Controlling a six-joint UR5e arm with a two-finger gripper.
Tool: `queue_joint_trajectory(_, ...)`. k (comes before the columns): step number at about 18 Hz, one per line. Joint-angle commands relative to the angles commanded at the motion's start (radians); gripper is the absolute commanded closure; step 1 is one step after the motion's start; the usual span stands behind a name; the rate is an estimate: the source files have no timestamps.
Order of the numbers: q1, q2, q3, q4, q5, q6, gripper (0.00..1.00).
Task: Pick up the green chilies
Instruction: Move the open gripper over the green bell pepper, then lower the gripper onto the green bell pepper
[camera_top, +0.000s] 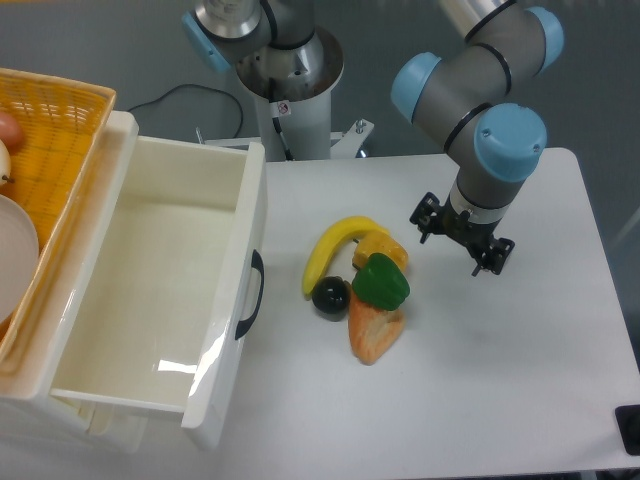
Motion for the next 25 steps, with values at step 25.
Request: queue_joint_trajectory(25, -0.017, -0.015, -0.012, -0.002, -0.233, -0.775, 0.0)
